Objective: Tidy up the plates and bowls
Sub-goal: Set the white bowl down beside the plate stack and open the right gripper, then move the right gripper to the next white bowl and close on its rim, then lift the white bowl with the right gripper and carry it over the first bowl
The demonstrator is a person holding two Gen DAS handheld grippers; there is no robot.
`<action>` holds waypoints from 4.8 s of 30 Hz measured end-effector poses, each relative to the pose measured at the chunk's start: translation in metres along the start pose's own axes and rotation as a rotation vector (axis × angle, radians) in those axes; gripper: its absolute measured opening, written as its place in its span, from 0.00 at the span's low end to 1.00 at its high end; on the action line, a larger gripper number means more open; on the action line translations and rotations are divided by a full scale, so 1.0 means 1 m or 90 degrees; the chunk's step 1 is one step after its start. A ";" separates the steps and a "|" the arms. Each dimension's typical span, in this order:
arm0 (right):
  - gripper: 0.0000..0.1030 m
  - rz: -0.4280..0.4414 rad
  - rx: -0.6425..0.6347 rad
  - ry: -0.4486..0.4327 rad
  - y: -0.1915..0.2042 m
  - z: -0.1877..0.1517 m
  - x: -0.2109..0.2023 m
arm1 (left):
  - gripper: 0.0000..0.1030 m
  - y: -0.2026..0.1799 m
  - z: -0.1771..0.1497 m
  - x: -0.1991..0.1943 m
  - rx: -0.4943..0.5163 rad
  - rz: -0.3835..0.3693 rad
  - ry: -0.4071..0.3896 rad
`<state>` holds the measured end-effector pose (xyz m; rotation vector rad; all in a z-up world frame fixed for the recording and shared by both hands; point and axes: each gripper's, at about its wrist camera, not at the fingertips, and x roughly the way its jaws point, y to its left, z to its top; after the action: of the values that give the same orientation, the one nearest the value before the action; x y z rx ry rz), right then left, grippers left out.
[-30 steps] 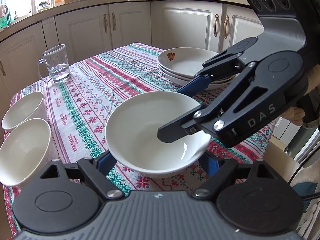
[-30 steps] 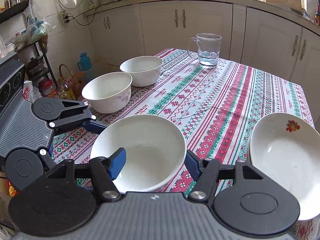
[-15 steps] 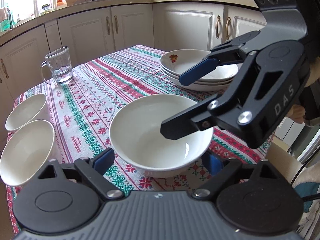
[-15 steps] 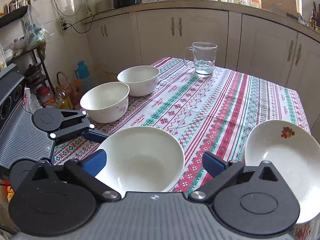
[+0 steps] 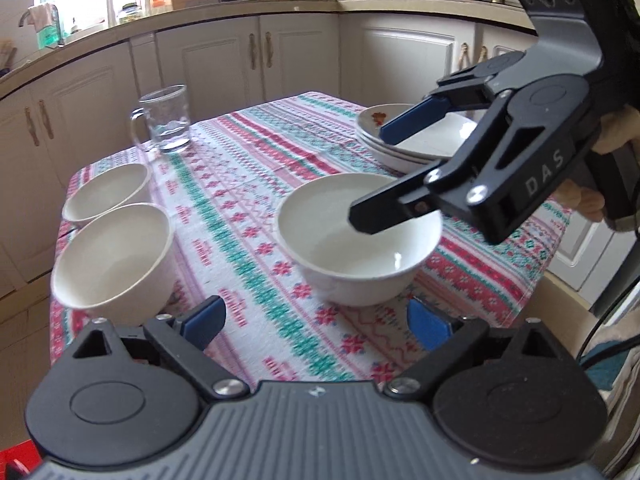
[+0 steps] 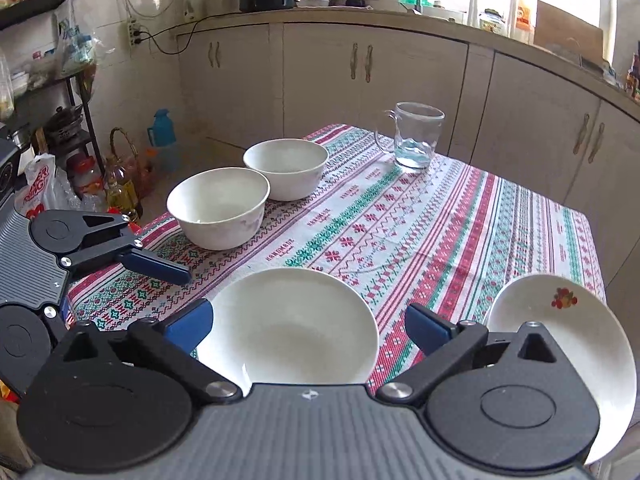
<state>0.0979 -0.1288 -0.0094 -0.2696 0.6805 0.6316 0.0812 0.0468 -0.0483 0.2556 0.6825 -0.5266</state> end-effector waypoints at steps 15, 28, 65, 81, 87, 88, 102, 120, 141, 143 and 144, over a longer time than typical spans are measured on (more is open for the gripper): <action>1.00 0.009 -0.080 0.009 0.035 0.040 0.029 | 0.94 0.073 -0.017 -0.007 -0.077 0.141 -0.019; 1.00 0.038 -0.102 0.033 0.055 0.077 0.078 | 0.94 0.108 -0.019 0.012 -0.080 0.153 -0.033; 0.71 0.098 -0.072 0.112 0.056 0.101 0.157 | 0.89 0.117 -0.012 0.028 -0.046 0.103 -0.044; 0.71 0.107 -0.075 0.097 0.055 0.100 0.134 | 0.89 0.102 -0.001 0.010 -0.033 0.106 -0.047; 0.71 0.111 -0.072 0.089 0.052 0.098 0.110 | 0.89 0.085 0.006 0.000 -0.020 0.104 -0.048; 0.71 0.112 -0.071 0.088 0.052 0.098 0.106 | 0.89 0.082 0.007 -0.002 -0.018 0.101 -0.047; 0.71 0.093 -0.061 0.068 0.039 0.083 0.043 | 0.89 0.040 0.025 -0.026 0.013 0.059 -0.067; 0.72 0.020 -0.011 0.075 0.005 0.040 -0.006 | 0.89 -0.013 0.039 -0.007 0.066 -0.012 -0.080; 0.72 0.030 0.017 0.099 -0.011 0.017 0.003 | 0.89 -0.024 0.037 0.015 0.069 -0.027 -0.035; 0.72 0.029 0.017 0.101 -0.011 0.016 0.003 | 0.89 -0.023 0.039 0.017 0.068 -0.030 -0.034; 0.72 0.029 0.017 0.102 -0.011 0.016 0.004 | 0.89 -0.023 0.039 0.017 0.068 -0.031 -0.033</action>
<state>0.1150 -0.1292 0.0001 -0.2815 0.8501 0.6490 0.1004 0.0056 -0.0315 0.3252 0.6120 -0.6150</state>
